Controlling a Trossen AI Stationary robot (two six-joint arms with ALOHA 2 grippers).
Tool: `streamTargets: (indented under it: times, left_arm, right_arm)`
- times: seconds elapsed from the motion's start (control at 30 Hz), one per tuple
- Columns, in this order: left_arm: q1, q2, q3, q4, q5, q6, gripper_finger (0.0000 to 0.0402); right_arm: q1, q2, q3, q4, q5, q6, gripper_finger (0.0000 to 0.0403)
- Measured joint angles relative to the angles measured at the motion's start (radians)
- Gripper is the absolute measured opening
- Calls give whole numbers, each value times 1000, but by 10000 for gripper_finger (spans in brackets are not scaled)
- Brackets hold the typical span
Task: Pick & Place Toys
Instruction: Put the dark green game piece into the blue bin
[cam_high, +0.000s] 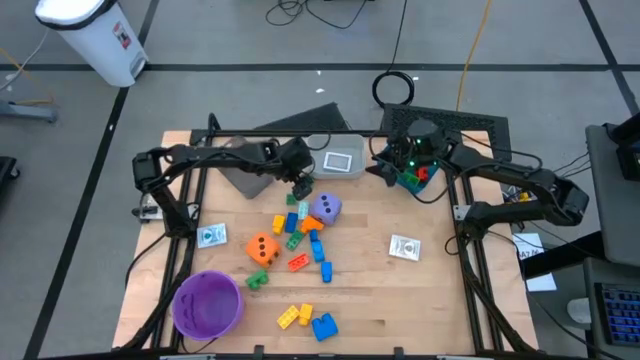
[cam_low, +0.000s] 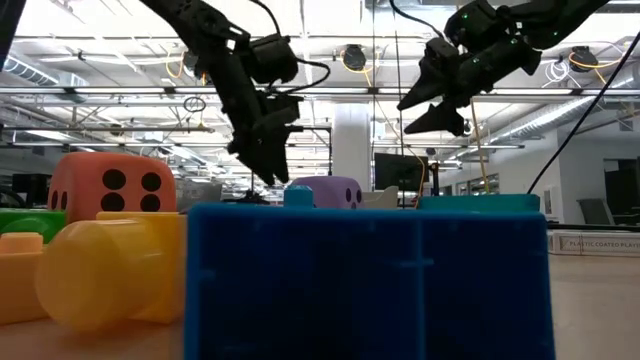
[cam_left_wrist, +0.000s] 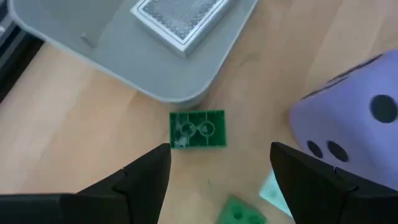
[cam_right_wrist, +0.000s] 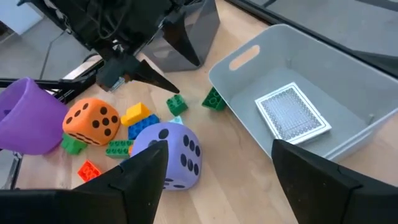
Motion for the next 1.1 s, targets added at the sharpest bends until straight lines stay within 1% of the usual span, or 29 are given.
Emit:
streamTargets:
  times: [0.17, 0.4, 0.53, 0.7, 0.83, 0.97, 1.1]
  left_arm:
    - [4, 53, -3, 26, -9, 19, 283]
    - [5, 118, -3, 45, -8, 4, 287]
    - [5, 131, -3, 55, -14, 4, 310]
    - [7, 131, -3, 55, -65, 26, 349]
    - [18, 131, -3, 61, -60, 27, 373]
    - [29, 151, -3, 80, -40, 19, 382]
    - [30, 198, -3, 82, -3, 5, 377]
  right_arm:
    - [0, 0, -26, 24, 0, 32, 278]
    - [0, 0, -35, 23, 0, 38, 278]
    - [0, 0, -35, 23, 0, 38, 278]
    - [0, 0, -35, 23, 0, 38, 278]
    - [0, 0, -35, 23, 2, 38, 279]
    - [0, 0, -35, 23, 3, 38, 279]
    - [0, 0, -35, 23, 3, 38, 279]
